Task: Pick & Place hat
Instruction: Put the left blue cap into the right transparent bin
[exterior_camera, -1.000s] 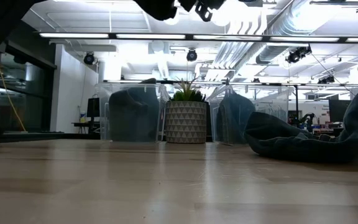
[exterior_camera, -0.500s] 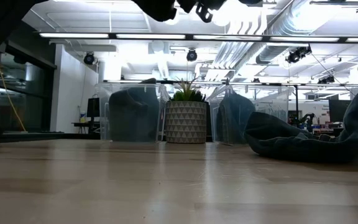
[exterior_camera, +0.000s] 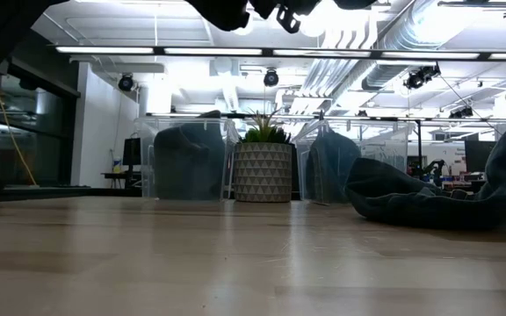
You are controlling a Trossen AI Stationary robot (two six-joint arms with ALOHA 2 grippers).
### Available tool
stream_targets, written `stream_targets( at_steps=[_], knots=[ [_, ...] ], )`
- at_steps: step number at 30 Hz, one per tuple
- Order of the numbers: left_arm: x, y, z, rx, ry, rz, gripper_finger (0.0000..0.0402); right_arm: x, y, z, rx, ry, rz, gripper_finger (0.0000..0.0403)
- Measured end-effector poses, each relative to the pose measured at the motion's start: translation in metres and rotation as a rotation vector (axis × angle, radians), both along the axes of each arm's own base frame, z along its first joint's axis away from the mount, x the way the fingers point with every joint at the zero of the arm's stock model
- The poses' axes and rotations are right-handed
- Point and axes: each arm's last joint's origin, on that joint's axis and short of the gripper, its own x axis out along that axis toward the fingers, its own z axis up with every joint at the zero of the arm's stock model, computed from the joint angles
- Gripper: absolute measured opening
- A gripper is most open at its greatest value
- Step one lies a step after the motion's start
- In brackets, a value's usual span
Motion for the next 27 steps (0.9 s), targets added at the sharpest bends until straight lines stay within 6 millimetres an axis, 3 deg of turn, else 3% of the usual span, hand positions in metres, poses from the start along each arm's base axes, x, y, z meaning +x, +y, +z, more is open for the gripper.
stream_targets(
  at_steps=[4,7,15,27],
  knots=[
    [0.0,0.0,0.0,0.0,0.0,0.0,0.0196,-0.001,0.0,-0.002,0.018,0.019,-0.003,0.0],
    [0.0,0.0,0.0,0.0,0.0,0.0,0.0167,-0.001,0.0,-0.002,0.015,0.018,-0.001,0.0],
    [0.002,0.003,-0.003,-0.036,0.015,-0.04,0.0014,-0.001,0.0,-0.002,0.012,0.017,0.002,0.0],
    [0.002,0.019,-0.006,-0.1,0.003,-0.133,0.0002,-0.001,0.0,-0.001,-0.023,0.017,0.007,0.0012]
  ],
)
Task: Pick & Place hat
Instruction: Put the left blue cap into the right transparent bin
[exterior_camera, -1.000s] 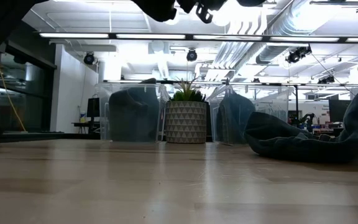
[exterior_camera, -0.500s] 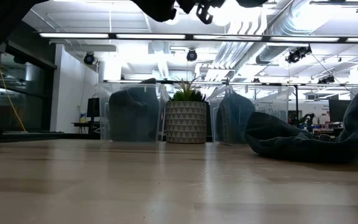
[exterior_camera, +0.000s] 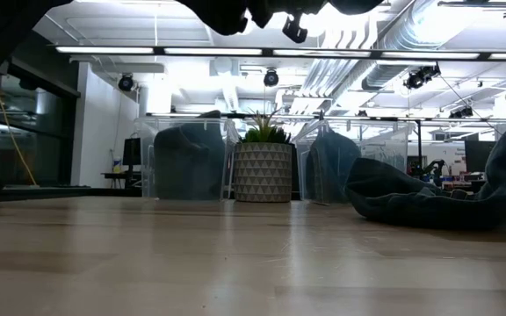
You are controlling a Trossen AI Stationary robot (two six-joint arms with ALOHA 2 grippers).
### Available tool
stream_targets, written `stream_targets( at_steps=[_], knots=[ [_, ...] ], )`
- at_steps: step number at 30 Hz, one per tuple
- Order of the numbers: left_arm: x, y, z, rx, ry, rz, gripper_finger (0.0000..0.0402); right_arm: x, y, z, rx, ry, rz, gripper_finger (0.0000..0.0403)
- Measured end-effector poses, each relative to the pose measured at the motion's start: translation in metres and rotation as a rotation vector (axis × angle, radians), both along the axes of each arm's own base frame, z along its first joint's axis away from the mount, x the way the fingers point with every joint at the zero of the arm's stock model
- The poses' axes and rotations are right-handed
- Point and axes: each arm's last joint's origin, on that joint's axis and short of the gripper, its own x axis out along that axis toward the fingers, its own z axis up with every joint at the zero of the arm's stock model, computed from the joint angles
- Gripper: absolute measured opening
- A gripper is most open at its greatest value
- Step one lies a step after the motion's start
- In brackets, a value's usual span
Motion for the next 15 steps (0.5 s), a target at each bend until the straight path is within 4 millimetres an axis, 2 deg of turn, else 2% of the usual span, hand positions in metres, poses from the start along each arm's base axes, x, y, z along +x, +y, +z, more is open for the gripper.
stream_targets(
  at_steps=[6,15],
  knots=[
    [0.001,0.0,-0.001,-0.016,0.013,-0.005,0.0001,-0.003,0.001,0.004,-0.053,-0.023,-0.013,0.007],
    [-0.001,0.012,-0.003,-0.045,0.022,0.019,0.0001,-0.013,0.002,0.007,-0.118,-0.026,-0.107,0.0225]
  ],
)
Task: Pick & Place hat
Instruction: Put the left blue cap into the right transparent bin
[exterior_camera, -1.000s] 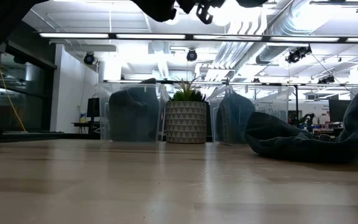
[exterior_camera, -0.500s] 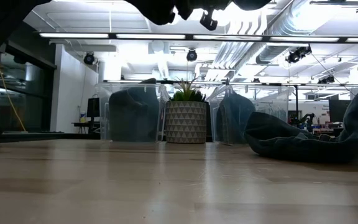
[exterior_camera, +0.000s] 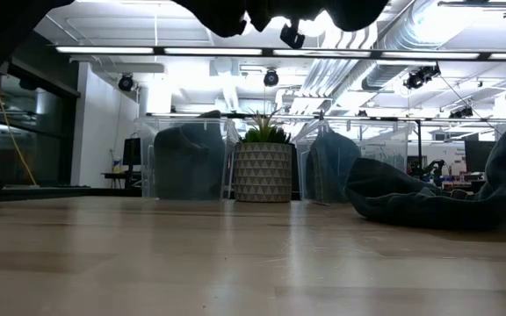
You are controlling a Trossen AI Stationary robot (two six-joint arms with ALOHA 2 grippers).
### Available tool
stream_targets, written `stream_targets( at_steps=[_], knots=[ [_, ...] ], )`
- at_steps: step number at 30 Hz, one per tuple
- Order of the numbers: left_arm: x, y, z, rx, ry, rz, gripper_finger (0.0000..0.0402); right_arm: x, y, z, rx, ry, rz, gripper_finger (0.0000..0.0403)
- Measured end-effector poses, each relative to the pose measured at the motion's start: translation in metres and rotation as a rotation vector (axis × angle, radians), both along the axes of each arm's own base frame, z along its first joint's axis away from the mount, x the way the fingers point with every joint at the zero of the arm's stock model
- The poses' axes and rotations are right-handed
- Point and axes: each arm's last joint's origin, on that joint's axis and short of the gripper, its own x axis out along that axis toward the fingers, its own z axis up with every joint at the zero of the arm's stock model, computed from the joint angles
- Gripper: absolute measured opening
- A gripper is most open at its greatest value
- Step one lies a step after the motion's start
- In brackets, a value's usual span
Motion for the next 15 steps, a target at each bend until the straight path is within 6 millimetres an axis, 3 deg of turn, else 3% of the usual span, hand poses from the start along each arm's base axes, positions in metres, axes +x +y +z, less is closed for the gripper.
stream_targets(
  at_steps=[6,11,15],
  knots=[
    [0.0,0.014,-0.006,-0.039,0.049,-0.003,0.0,-0.003,0.001,-0.001,0.015,0.009,-0.017,0.0278],
    [0.001,0.024,-0.012,-0.07,0.121,0.014,0.0,-0.012,0.001,0.001,-0.053,0.026,-0.133,0.0282],
    [0.003,0.034,-0.029,-0.106,0.276,0.044,0.0,-0.026,0.002,0.008,-0.159,0.013,-0.285,0.0283]
  ],
)
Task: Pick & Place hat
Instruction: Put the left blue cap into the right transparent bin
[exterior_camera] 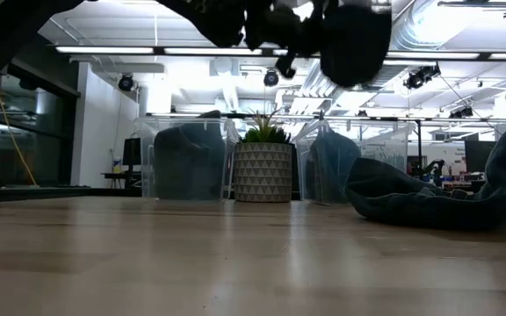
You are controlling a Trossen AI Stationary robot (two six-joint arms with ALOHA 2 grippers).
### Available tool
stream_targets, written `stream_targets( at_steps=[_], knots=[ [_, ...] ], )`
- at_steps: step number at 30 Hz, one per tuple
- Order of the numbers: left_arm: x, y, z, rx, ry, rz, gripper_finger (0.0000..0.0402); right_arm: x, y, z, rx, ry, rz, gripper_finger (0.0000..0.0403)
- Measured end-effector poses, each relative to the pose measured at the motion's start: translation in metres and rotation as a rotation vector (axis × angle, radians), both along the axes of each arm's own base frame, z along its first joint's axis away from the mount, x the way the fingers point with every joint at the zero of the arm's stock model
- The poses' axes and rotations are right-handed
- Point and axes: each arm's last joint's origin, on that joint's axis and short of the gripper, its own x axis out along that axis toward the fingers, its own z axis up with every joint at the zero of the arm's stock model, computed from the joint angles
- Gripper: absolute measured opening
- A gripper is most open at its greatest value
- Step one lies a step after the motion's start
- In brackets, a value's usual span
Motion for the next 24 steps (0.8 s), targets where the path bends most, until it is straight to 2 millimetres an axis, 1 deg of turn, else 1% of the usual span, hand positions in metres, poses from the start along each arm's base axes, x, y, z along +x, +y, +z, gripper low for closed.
stream_targets(
  at_steps=[2,6,9,13,16,20,22,24],
  knots=[
    [0.0,0.005,-0.003,-0.021,0.063,0.005,0.0,-0.007,0.001,0.003,-0.043,-0.003,-0.076,0.0283],
    [-0.002,0.016,0.009,-0.021,0.15,-0.05,0.0,-0.019,0.002,0.006,-0.121,0.025,-0.204,0.0283],
    [-0.003,0.021,0.015,-0.033,0.267,-0.06,0.0,-0.029,0.005,0.004,-0.128,0.046,-0.241,0.0283],
    [-0.006,0.025,0.018,-0.017,0.359,-0.08,0.0,-0.038,0.01,0.001,-0.107,0.068,-0.256,0.0283],
    [-0.008,0.029,0.014,-0.045,0.391,-0.106,0.0,-0.042,0.012,0.0,-0.089,0.067,-0.257,0.0283],
    [-0.008,0.032,0.011,-0.107,0.372,-0.123,0.0,-0.043,0.013,-0.003,-0.049,0.065,-0.224,0.0283],
    [-0.001,0.035,0.001,-0.116,0.355,-0.123,0.0,-0.043,0.014,-0.004,-0.038,0.071,-0.21,0.0283],
    [0.004,0.036,-0.013,-0.168,0.384,-0.134,0.0,-0.041,0.013,-0.006,-0.032,0.077,-0.201,0.0283]
  ],
)
